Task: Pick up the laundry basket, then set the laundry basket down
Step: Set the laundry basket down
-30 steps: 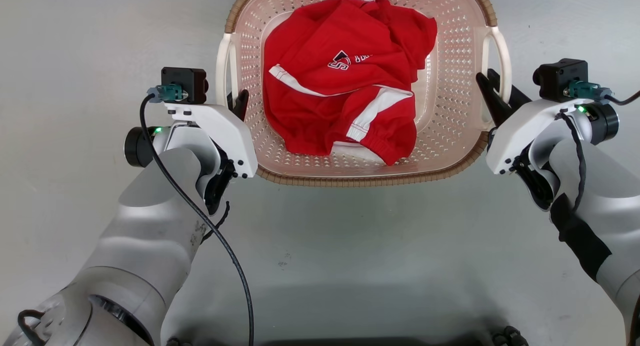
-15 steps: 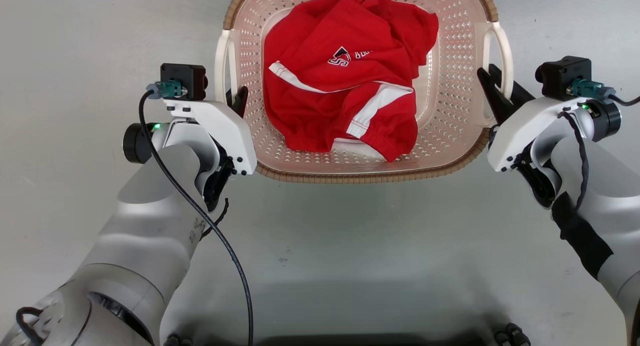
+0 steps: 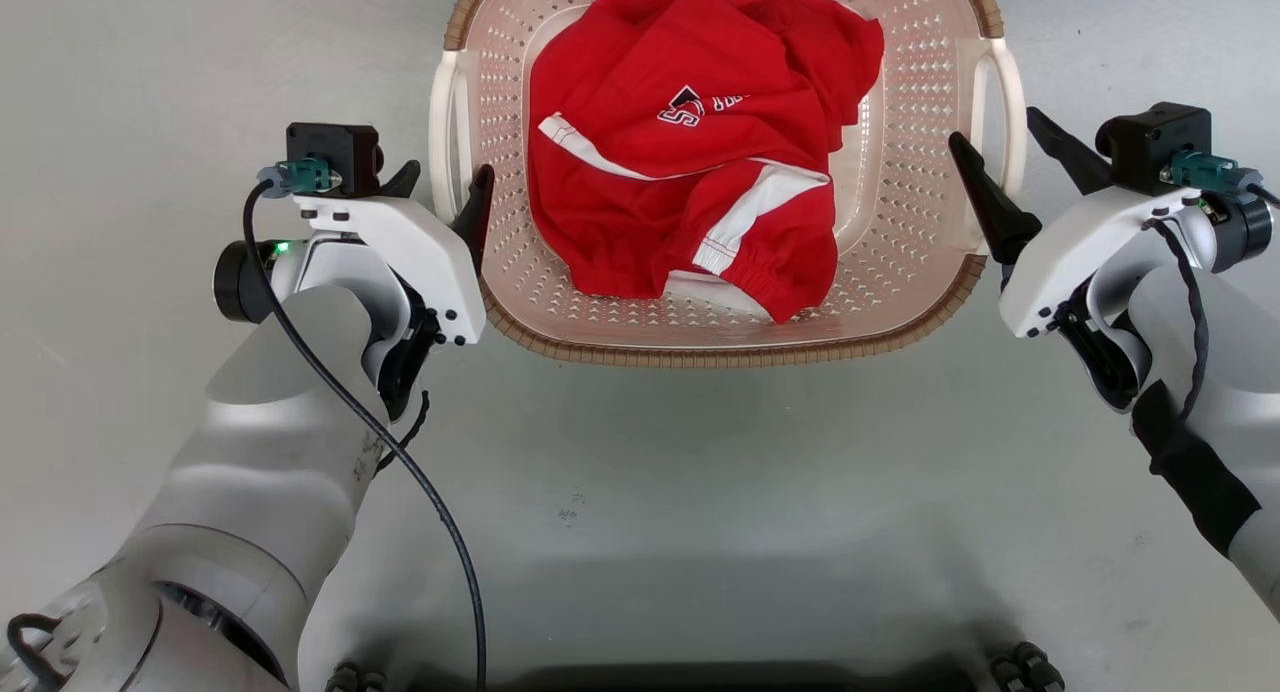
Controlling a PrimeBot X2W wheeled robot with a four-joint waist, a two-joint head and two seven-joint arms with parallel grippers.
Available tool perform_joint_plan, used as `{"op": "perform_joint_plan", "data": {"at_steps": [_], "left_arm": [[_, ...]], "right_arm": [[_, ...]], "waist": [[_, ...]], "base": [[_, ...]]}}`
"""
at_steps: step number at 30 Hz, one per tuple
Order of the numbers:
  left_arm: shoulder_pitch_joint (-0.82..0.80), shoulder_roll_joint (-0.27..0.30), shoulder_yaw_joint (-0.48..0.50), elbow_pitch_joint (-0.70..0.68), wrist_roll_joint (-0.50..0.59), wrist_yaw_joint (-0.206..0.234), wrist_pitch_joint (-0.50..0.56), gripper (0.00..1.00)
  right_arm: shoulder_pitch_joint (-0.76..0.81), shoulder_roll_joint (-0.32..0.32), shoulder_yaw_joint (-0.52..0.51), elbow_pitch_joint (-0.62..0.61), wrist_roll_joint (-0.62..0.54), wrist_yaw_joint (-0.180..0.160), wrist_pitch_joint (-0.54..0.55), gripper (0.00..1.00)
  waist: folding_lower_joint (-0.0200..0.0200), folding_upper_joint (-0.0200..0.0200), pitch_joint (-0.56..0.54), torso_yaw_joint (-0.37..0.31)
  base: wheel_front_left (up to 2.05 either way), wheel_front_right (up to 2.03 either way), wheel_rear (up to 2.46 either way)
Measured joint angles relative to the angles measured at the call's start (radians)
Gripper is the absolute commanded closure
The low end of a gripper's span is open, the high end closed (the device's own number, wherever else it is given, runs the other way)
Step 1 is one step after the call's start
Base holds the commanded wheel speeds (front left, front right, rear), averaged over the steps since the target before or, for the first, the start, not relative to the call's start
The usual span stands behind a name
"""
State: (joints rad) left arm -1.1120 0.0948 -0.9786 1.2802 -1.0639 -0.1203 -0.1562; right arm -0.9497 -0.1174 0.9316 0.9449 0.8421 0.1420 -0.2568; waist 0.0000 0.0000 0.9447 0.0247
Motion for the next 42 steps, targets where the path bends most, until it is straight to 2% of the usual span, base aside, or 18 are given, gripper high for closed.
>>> {"op": "perform_joint_plan", "data": {"at_steps": [23,32,42], "left_arm": [[0.004,0.058,-0.066,-0.133,-0.079,-0.008,-0.026,0.0],[0.004,0.064,-0.096,-0.137,-0.112,-0.008,-0.034,0.0],[0.053,0.065,-0.092,-0.107,-0.198,-0.008,-0.029,0.0]], "right_arm": [[0.011,-0.068,0.078,-0.124,0.078,-0.008,0.0,0.0],[0.012,-0.073,0.09,-0.121,0.093,-0.008,0.0,0.0],[0.021,-0.054,0.117,-0.077,0.125,-0.008,0.001,0.0]], "waist": [[0.0,0.0,0.0,0.006],[0.0001,0.0,-0.025,0.004],[0.0,0.0,-0.11,-0.006]], "base": [[0.0,0.0,0.0],[0.0,0.0,0.0],[0.0,0.0,0.0]]}}
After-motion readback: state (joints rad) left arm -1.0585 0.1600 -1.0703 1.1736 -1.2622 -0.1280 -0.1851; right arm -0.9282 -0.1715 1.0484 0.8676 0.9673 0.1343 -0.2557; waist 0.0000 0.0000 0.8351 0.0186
